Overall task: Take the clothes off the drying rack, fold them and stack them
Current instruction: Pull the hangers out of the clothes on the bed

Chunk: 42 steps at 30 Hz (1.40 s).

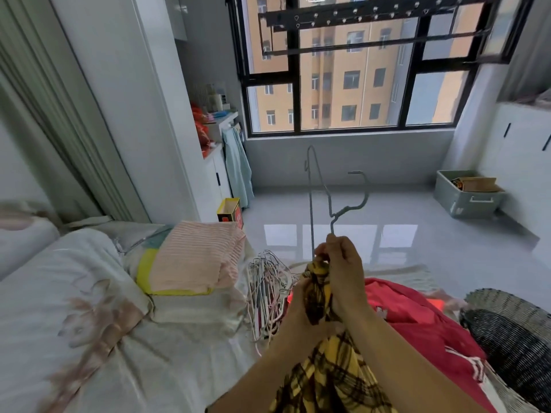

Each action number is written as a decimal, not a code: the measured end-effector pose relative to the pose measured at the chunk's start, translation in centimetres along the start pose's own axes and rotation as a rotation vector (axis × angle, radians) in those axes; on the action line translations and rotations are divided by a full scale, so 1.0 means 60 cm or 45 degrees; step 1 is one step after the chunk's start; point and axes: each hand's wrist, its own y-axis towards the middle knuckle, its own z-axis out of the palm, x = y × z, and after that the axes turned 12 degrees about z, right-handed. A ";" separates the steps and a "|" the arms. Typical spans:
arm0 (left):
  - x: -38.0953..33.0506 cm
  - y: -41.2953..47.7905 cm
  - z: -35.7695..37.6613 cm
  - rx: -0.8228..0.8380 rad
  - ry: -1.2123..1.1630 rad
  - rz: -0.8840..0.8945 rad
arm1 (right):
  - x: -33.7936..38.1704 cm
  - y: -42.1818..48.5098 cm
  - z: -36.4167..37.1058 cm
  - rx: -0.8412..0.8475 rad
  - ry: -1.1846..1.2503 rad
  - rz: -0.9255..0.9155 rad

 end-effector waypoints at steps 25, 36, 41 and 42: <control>-0.162 0.220 0.093 -0.189 -0.714 -0.211 | 0.051 0.028 -0.285 -0.433 0.087 0.015; -0.088 0.301 0.057 -0.428 -0.686 -0.320 | 0.078 0.040 -0.372 -0.486 0.207 0.016; 0.059 0.174 0.010 -0.503 -0.680 -0.688 | 0.017 0.079 -0.331 -0.413 0.138 0.168; 0.077 0.151 0.005 -0.533 -0.698 -0.718 | -0.001 0.085 -0.317 -0.391 0.129 0.216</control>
